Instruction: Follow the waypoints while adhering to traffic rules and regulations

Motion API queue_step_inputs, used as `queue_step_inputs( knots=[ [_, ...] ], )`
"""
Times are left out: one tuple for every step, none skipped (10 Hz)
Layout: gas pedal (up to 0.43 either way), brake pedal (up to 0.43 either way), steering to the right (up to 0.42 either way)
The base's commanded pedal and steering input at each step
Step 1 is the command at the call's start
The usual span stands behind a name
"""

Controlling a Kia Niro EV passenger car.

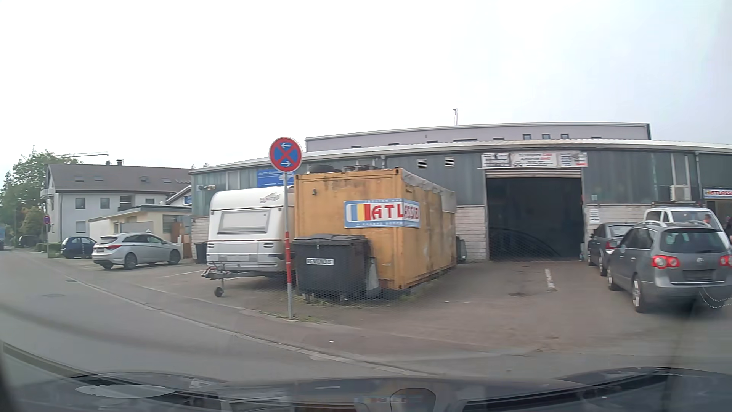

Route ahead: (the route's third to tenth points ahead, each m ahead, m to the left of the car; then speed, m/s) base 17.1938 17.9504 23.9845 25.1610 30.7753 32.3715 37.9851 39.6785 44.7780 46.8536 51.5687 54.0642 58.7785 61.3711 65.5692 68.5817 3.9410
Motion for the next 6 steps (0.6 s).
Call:
queue_step_inputs(
  knots=[
    [0.268, 0.000, -0.633],
    [0.268, 0.000, -0.621],
    [0.268, 0.000, -0.598],
    [0.268, 0.000, -0.576],
    [0.268, 0.000, -0.543],
    [0.268, 0.000, -0.506]
  ],
)
